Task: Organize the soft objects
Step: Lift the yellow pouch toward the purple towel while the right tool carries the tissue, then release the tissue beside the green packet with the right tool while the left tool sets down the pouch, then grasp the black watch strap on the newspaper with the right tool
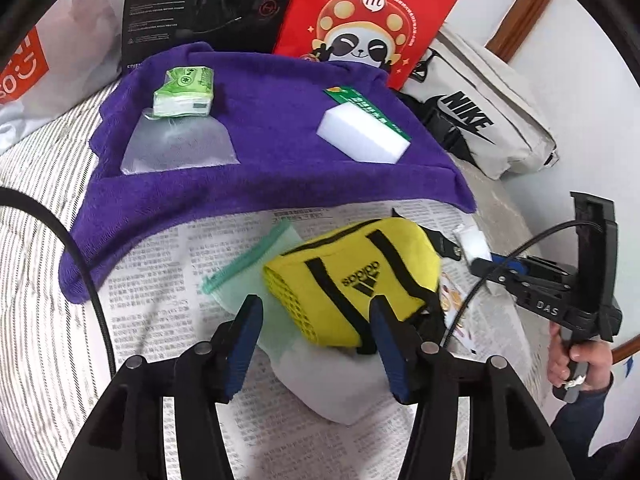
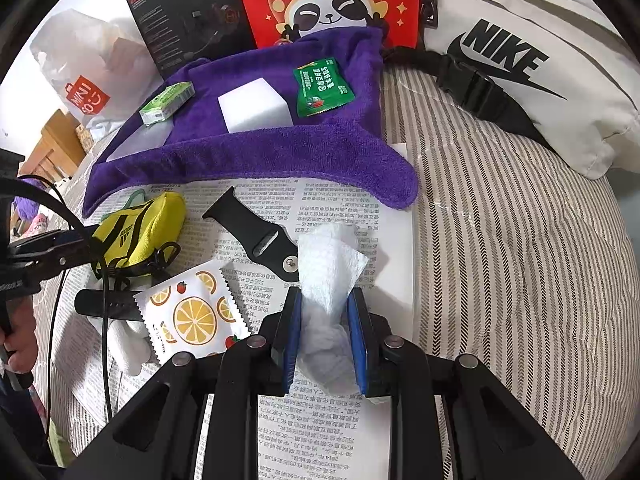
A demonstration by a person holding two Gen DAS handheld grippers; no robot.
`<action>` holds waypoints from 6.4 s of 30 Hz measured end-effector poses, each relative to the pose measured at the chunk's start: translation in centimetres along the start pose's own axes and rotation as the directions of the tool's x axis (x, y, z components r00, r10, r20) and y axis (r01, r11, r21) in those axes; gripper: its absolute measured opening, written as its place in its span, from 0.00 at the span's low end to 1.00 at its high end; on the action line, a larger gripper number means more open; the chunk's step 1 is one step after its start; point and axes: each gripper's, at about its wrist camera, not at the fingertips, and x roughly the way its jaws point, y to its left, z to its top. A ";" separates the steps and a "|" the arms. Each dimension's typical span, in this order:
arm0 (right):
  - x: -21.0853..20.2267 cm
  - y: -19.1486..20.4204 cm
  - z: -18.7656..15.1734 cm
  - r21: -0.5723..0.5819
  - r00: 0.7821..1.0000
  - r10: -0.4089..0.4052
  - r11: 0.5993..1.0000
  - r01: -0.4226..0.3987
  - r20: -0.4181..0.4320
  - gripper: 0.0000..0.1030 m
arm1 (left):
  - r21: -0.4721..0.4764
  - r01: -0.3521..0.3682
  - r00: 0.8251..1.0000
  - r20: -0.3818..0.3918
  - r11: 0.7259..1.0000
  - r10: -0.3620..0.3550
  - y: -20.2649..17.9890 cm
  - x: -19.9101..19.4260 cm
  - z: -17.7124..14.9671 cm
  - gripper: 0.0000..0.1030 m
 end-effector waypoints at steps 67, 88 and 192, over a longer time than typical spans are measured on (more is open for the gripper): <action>-2.3 3.2 9.9 -0.057 0.995 0.039 0.998 -0.034 0.090 0.22 | -0.128 0.134 0.964 0.246 0.983 -0.099 4.8 -6.0 6.4 0.14; 4.2 1.6 15.6 -0.047 0.999 -0.025 0.999 0.024 -0.025 0.22 | -0.187 0.134 0.967 0.240 0.973 -0.087 8.2 -2.3 11.5 0.14; 3.8 5.7 3.9 -0.200 0.998 -0.063 0.978 0.061 -0.004 0.21 | -0.189 -0.082 0.992 0.075 0.978 0.098 4.5 -4.6 -2.2 0.57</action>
